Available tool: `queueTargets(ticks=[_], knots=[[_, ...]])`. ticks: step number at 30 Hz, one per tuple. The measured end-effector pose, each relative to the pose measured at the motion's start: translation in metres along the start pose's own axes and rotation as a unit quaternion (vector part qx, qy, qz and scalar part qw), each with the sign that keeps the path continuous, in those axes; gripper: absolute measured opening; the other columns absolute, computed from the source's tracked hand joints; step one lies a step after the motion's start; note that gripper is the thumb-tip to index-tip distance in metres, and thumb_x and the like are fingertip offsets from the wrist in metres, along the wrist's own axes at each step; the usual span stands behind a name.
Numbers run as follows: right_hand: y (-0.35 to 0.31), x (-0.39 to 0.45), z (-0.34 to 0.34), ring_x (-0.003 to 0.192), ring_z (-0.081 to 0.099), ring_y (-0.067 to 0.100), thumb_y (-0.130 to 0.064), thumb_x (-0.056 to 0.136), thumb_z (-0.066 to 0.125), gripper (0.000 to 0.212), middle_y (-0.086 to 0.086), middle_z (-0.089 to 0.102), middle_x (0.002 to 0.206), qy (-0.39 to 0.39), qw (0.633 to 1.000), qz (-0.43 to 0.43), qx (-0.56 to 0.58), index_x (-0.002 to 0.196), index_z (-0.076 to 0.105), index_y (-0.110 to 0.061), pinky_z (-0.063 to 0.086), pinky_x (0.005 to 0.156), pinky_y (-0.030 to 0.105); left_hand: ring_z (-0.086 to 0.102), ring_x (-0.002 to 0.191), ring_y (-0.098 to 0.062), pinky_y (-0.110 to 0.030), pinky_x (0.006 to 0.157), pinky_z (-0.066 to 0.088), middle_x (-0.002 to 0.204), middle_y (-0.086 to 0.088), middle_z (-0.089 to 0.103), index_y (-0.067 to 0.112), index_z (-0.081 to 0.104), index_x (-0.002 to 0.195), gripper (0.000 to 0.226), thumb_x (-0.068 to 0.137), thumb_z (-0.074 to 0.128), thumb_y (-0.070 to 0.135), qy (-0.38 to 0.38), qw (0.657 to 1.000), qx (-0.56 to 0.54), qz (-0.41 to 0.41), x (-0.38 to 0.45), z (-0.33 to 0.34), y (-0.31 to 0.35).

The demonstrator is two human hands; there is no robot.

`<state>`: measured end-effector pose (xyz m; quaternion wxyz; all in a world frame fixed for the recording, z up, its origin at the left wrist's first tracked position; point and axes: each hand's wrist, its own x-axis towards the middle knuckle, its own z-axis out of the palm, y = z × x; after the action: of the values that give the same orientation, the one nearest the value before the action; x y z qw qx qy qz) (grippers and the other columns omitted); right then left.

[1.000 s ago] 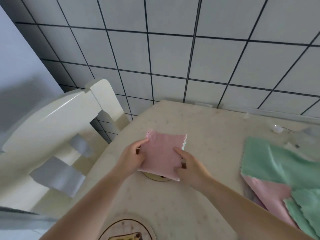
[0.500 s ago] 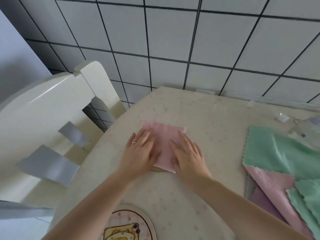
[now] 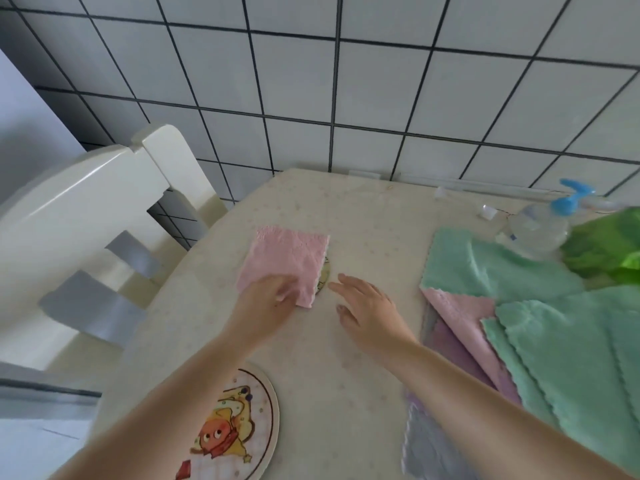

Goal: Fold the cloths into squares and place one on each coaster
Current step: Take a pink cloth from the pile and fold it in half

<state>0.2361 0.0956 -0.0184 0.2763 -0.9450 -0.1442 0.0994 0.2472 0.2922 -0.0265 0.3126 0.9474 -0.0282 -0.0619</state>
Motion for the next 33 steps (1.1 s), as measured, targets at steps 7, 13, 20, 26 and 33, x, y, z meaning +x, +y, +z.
queueTargets(ticks=[7, 13, 20, 26, 33], knots=[[0.035, -0.15, -0.029, 0.12, 0.049, 0.012, -0.024, 0.085, 0.05, 0.036, -0.005, 0.054, 0.129, 0.019, 0.997, 0.048, 0.064, 0.119, 0.062, -0.024, 0.032, 0.099, 0.017, 0.062, 0.095, -0.003, -0.009, 0.081, 0.043, 0.098, 0.015, 0.067, 0.031, 0.063, 0.094, 0.016, 0.089, 0.058, 0.017, -0.054, 0.972, -0.229, 0.016, -0.071, 0.048, 0.084], [0.074, -0.24, -0.053, 0.114, 0.052, 0.009, -0.024, 0.079, 0.045, 0.037, -0.01, 0.057, 0.12, 0.078, 0.986, 0.117, 0.083, 0.109, 0.067, -0.022, 0.033, 0.09, 0.012, 0.06, 0.09, 0.007, -0.009, 0.081, 0.044, 0.099, 0.01, 0.068, 0.024, 0.065, 0.099, 0.02, 0.09, 0.057, 0.008, -0.121, 0.956, -0.249, 0.095, -0.116, 0.092, 0.162], [0.13, -0.32, -0.061, 0.137, 0.028, 0.015, -0.027, 0.093, 0.048, 0.045, -0.004, 0.028, 0.151, 0.004, 0.983, 0.186, 0.005, 0.138, 0.044, -0.025, 0.022, 0.109, 0.024, 0.058, 0.103, -0.008, -0.017, 0.094, 0.04, 0.117, 0.003, 0.063, 0.015, 0.065, 0.114, 0.032, 0.086, 0.055, 0.026, -0.157, 0.97, -0.059, 0.178, -0.163, 0.153, 0.22], [0.153, -0.365, -0.062, 0.143, 0.01, 0.018, -0.032, 0.095, 0.044, 0.053, -0.004, 0.004, 0.158, -0.115, 0.98, 0.159, -0.046, 0.145, 0.028, -0.022, 0.025, 0.113, 0.041, 0.011, 0.143, -0.019, -0.039, 0.114, 0.016, 0.154, -0.003, 0.022, 0.016, 0.051, 0.13, 0.04, 0.091, 0.045, 0.022, -0.214, 0.917, 0.229, 0.247, -0.212, 0.195, 0.254], [0.168, -0.365, -0.067, 0.144, 0.008, 0.02, -0.028, 0.09, 0.051, 0.06, -0.002, 0.0, 0.158, -0.143, 0.981, 0.109, -0.069, 0.145, 0.026, -0.028, 0.026, 0.11, 0.043, -0.003, 0.144, -0.021, -0.044, 0.115, 0.006, 0.158, -0.004, 0.002, 0.024, 0.036, 0.14, 0.049, 0.092, 0.041, 0.021, -0.236, 0.902, 0.298, 0.206, -0.232, 0.219, 0.278]])
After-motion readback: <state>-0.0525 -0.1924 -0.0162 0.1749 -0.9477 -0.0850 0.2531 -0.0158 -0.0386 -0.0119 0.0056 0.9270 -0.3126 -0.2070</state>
